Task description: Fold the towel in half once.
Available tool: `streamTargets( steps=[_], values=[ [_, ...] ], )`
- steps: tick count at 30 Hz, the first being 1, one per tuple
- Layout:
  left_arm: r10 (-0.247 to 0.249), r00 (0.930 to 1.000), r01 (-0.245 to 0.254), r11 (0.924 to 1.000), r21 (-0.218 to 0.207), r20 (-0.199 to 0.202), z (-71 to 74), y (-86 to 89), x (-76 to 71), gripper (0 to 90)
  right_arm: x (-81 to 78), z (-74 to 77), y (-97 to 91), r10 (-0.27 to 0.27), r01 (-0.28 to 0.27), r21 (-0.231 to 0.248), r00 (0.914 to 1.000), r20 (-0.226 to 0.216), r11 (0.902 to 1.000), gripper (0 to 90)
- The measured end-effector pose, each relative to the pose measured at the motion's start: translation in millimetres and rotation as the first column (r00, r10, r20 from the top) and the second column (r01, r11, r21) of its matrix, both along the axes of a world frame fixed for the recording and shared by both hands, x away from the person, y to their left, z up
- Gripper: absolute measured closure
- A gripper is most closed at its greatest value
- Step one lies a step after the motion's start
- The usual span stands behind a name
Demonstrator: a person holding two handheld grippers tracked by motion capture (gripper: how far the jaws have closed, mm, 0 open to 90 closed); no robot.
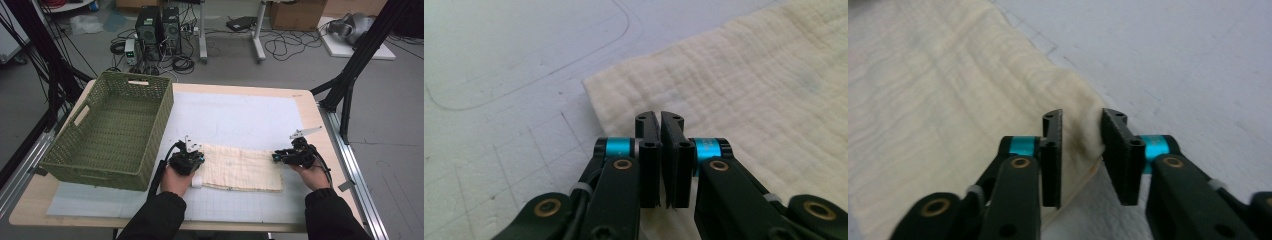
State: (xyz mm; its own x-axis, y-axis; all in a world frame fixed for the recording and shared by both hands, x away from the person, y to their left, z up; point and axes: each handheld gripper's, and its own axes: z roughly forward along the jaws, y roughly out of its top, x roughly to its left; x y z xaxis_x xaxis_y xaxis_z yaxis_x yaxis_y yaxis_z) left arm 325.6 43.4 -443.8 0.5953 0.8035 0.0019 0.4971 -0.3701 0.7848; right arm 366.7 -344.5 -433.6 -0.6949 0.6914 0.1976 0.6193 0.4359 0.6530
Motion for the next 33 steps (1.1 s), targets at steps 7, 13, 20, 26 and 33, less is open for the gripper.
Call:
streamTargets(
  steps=[7, 13, 20, 26, 33],
  values=[
    [0.01, 0.9999, -0.01, 0.9977, -0.067, 0.007, 11.3, 6.7, 4.1, 76.6, -4.4, 4.9, -1.5, -0.014, 0.012, 0.068, 0.9995, 0.027, 0.9976, 50.1],
    [0.011, 0.9995, -0.009, 0.9964, -0.085, 0.028, 29.1, 8.2, 16.1, 72.7, -8.0, 9.4, -2.2, -0.007, 0.003, 0.09, 0.999, 0.043, 0.996, 45.3],
    [0.024, 0.9997, -0.024, 0.9954, -0.093, 0.004, 27.4, 13.3, 28.8, 68.2, -15.3, 7.7, -2.5, -0.016, 0.01, 0.116, 0.9983, 0.056, 0.9932, 42.9],
    [0.06, 0.9982, -0.06, 0.9925, -0.107, 0.003, 26.5, 15.1, 33.4, 68.5, -17.9, 3.1, -9.2, -0.051, 0.044, 0.137, 0.9974, 0.051, 0.9896, 42.7],
    [0.068, 0.9976, -0.069, 0.9915, -0.11, -0.01, 22.5, 11.8, 38.0, 67.8, -16.8, 0.8, -5.4, -0.036, 0.03, 0.12, 0.9984, 0.044, 0.9923, 43.5]
  ],
)
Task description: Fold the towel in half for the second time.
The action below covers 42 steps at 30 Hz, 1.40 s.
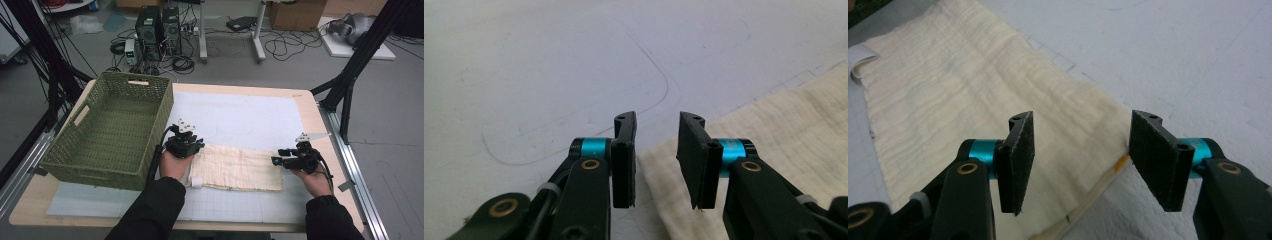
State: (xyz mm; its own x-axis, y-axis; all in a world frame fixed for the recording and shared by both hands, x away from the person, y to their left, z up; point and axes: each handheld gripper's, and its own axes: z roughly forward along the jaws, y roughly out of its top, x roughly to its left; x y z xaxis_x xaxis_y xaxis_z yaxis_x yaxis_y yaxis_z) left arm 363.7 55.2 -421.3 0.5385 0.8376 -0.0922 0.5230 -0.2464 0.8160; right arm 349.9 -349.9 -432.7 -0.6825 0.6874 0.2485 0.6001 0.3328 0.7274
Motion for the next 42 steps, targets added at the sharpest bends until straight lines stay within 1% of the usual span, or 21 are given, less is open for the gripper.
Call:
streamTargets(
  steps=[3, 5, 7, 8, 10, 11, 13, 14, 17, 19, 21, 24, 26, 27, 30, 31, 35, 38, 40, 41, 42],
  values=[
    [0.014, 0.9999, -0.014, 0.9999, -0.006, -0.007, -1.9, 0.2, 3.5, 64.6, 1.7, 2.3, 0.3, 0.004, -0.004, -0.003, 1.0, 0.005, 1.0, 44.8],
    [0.012, 0.9998, -0.012, 0.9999, 0.009, -0.013, -2.8, -0.9, 6.3, 62.1, 5.2, 4.2, -0.8, -0.002, 0.002, -0.028, 1.0, 0.0, 0.9996, 44.8],
    [0.01, 0.9998, -0.009, 0.9997, 0.022, -0.02, -4.6, -2.8, 8.7, 60.6, 10.6, 6.2, -2.4, -0.011, 0.011, -0.031, 0.9999, -0.005, 0.9995, 44.9],
    [0.005, 0.9996, -0.005, 0.9999, 0.014, -0.027, -6.6, -4.1, 9.9, 59.3, 12.9, 7.0, -2.5, -0.016, 0.015, -0.033, 0.9998, -0.009, 0.9993, 45.1],
    [0.004, 0.9992, -0.003, 0.9994, 0.035, -0.041, -11.0, -5.4, 12.3, 59.1, 17.7, 4.6, -2.4, -0.012, 0.011, -0.026, 0.9998, -0.016, 0.9996, 46.6],
    [0.004, 0.9981, -0.001, 0.9993, 0.038, -0.062, -14.6, -5.6, 14.1, 59.1, 19.2, 2.4, -2.1, -0.012, 0.011, -0.028, 0.9996, -0.024, 0.9995, 46.9],
    [0.001, 0.9959, 0.004, 0.9984, 0.056, -0.09, -19.2, -5.5, 16.3, 59.6, 21.6, -2.8, -0.7, -0.01, 0.008, -0.053, 0.9987, -0.049, 0.9986, 48.7],
    [-0.001, 0.9945, 0.006, 0.9986, 0.053, -0.105, -21.7, -5.6, 17.4, 60.5, 22.4, -4.5, -0.2, -0.008, 0.005, -0.057, 0.9985, -0.055, 0.9983, 49.3],
    [0.009, 0.9944, -0.004, 0.9988, 0.049, -0.105, -22.1, -6.0, 17.3, 62.2, 23.8, -8.1, 1.5, -0.013, 0.009, -0.049, 0.9974, -0.071, 0.9987, 50.1],
    [-0.002, 0.9958, 0.008, 0.9982, 0.059, -0.092, -22.4, -7.1, 16.6, 65.3, 23.8, -8.0, 0.6, -0.011, 0.008, -0.055, 0.9979, -0.063, 0.9985, 55.4],
    [-0.014, 0.9948, 0.018, 0.9989, 0.044, -0.101, -22.3, -6.8, 16.4, 73.1, 22.2, -7.6, 0.4, -0.01, 0.006, -0.074, 0.9987, -0.05, 0.9972, 62.4],
    [-0.024, 0.9964, 0.03, 0.9972, 0.069, -0.081, -21.4, -9.8, 13.9, 82.4, 19.1, -8.5, -0.2, 0.003, -0.006, -0.085, 0.9992, -0.04, 0.9964, 71.5],
    [-0.022, 0.9965, 0.027, 0.9975, 0.065, -0.081, -21.5, -9.5, 13.2, 84.4, 17.6, -9.2, -1.6, 0.005, -0.008, -0.08, 0.9991, -0.042, 0.9968, 78.0],
    [-0.024, 0.9966, 0.029, 0.9978, 0.06, -0.079, -21.7, -8.8, 13.2, 84.8, 17.8, -9.6, -2.3, 0.02, -0.024, -0.067, 0.9982, -0.056, 0.9975, 80.5],
    [-0.015, 0.998, 0.02, 0.9968, 0.078, -0.062, -20.2, -9.4, 11.6, 85.8, 19.3, -9.9, -3.5, 0.026, -0.029, -0.053, 0.9973, -0.069, 0.9982, 82.2],
    [-0.007, 0.999, 0.011, 0.9965, 0.083, -0.044, -18.1, -9.3, 10.5, 86.0, 19.7, -9.4, -4.1, 0.023, -0.027, -0.049, 0.9971, -0.072, 0.9984, 82.5],
    [0.042, 0.9986, -0.043, 0.9988, 0.025, 0.032, -9.4, -9.0, 8.6, 86.2, 24.4, -4.0, -7.7, -0.005, 0.003, -0.037, 0.9983, -0.057, 0.9993, 82.7],
    [0.076, 0.9926, -0.074, 0.9968, -0.03, 0.095, 1.3, -4.9, 9.4, 86.2, 27.2, 7.4, -10.6, -0.017, 0.017, -0.009, 0.9996, -0.024, 0.9998, 82.7],
    [0.086, 0.9886, -0.082, 0.996, -0.037, 0.123, 5.6, -3.4, 9.0, 86.2, 26.3, 16.8, -11.2, -0.033, 0.032, 0.026, 0.9992, 0.022, 0.9991, 82.6],
    [0.082, 0.9887, -0.079, 0.9966, -0.022, 0.126, 5.3, -2.8, 8.6, 86.2, 25.3, 19.3, -10.8, -0.039, 0.038, 0.047, 0.9986, 0.035, 0.9982, 82.5],
    [0.079, 0.9896, -0.078, 0.9969, -0.013, 0.121, 3.3, -2.4, 7.7, 86.2, 25.1, 19.0, -9.8, -0.036, 0.035, 0.045, 0.9987, 0.035, 0.9984, 82.5]
  ],
)
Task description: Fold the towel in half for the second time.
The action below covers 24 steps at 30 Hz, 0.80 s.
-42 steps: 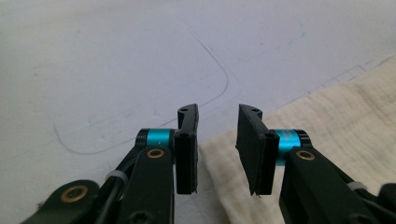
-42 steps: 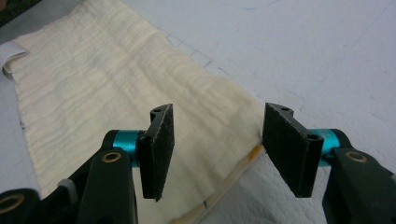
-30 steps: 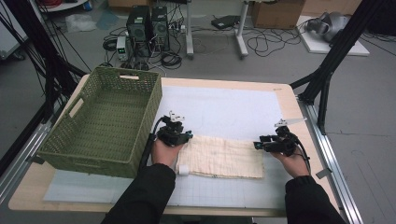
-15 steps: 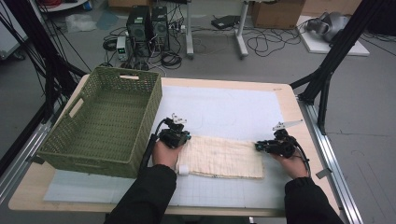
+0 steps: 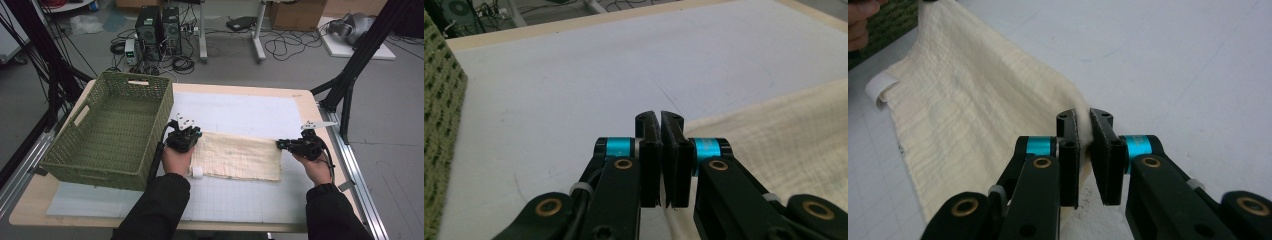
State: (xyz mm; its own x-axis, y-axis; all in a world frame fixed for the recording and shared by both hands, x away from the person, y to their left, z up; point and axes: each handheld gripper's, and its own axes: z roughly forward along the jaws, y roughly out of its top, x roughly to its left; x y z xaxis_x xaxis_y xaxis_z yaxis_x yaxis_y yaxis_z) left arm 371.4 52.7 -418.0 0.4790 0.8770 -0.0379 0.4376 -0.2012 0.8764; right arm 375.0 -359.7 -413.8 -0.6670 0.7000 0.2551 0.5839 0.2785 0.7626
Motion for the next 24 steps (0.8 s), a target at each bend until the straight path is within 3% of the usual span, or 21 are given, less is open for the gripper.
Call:
streamTargets(
  steps=[2, 6, 17, 19, 24],
  values=[
    [-0.006, 1.0, 0.006, 1.0, 0.004, -0.007, -5.6, 0.7, -3.2, 86.2, -0.7, -6.5, 3.5, 0.014, -0.015, -0.035, 0.9996, -0.023, 0.9993, 82.5],
    [-0.025, 0.9997, 0.025, 0.9992, 0.031, 0.002, -11.9, 2.4, -10.3, 86.2, -6.0, -11.4, 2.1, 0.018, -0.018, -0.016, 0.9996, -0.023, 0.9997, 82.4],
    [-0.069, 0.9962, 0.069, 0.9976, 0.001, 0.053, -10.6, 12.8, -47.1, 86.0, -35.0, -5.5, 3.4, 0.086, -0.085, -0.022, 0.9959, 0.028, 0.9961, 81.2],
    [-0.077, 0.9962, 0.077, 0.9968, -0.019, 0.041, -12.6, 15.1, -54.1, 86.0, -43.0, -5.5, 4.2, 0.1, -0.099, -0.028, 0.9947, 0.025, 0.9947, 80.7],
    [-0.108, 0.9941, 0.108, 0.9942, 0.006, 0.014, -19.2, 17.0, -69.2, 86.0, -57.4, -12.5, 2.3, 0.124, -0.123, -0.039, 0.9923, 0.008, 0.9916, 79.7]
  ],
)
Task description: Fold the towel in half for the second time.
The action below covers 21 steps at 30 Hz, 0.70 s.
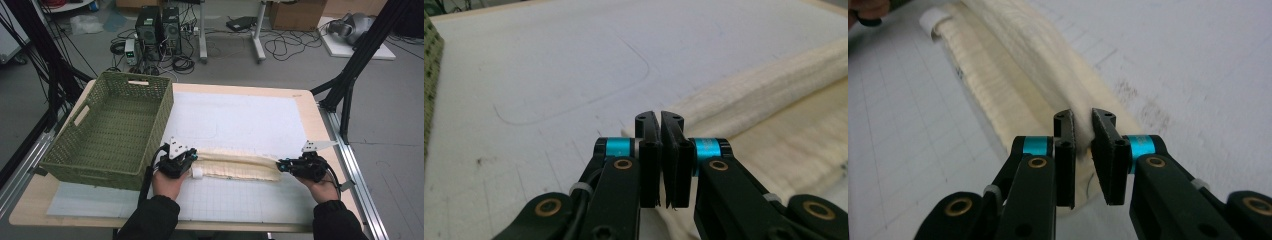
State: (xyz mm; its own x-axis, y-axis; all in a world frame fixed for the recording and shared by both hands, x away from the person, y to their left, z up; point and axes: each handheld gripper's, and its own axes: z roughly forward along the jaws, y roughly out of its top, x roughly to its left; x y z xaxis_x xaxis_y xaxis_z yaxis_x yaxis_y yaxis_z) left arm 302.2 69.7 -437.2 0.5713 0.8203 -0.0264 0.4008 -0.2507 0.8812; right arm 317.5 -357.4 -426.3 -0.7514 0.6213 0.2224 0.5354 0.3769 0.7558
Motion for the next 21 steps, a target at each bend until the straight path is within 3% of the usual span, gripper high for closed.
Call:
streamTargets(
  steps=[6, 8, 11, 12, 17, 19, 21],
  values=[
    [-0.041, 0.9964, 0.043, 0.9985, 0.033, -0.074, -10.8, 1.0, -8.3, 85.1, -10.8, -12.3, -4.2, 0.01, -0.011, -0.02, 0.9987, -0.05, 0.9997, 75.9],
    [-0.053, 0.9943, 0.057, 0.9978, 0.034, -0.092, -11.9, 2.2, -9.3, 80.1, -11.7, -15.8, -6.9, 0.01, -0.011, -0.017, 0.9974, -0.072, 0.9998, 69.1],
    [-0.038, 0.9951, 0.04, 0.999, 0.019, -0.092, -6.3, 3.9, -9.7, 64.8, -11.6, -13.6, -10.7, -0.015, 0.017, 0.016, 0.9974, -0.07, 0.9997, 60.3],
    [-0.038, 0.9951, 0.039, 0.9992, 0.006, -0.092, -4.4, 4.1, -9.6, 61.9, -10.9, -10.2, -12.0, -0.021, 0.022, 0.029, 0.9985, -0.051, 0.9993, 55.8],
    [-0.052, 0.9967, 0.051, 0.9985, -0.022, -0.062, 11.4, 2.0, -5.6, 57.2, -6.5, 5.1, -12.2, -0.042, 0.043, 0.063, 0.9988, -0.028, 0.9971, 48.6],
    [-0.054, 0.9971, 0.053, 0.9985, -0.013, -0.055, 14.8, -2.0, -1.4, 56.9, -1.8, 9.2, -10.1, -0.045, 0.046, 0.07, 0.9989, -0.01, 0.9965, 47.5],
    [-0.052, 0.9958, 0.052, 0.9987, -0.006, -0.075, 14.3, -6.6, 7.7, 56.9, 4.9, 11.1, -5.6, -0.049, 0.051, 0.073, 0.9986, -0.019, 0.996, 47.5]
  ],
)
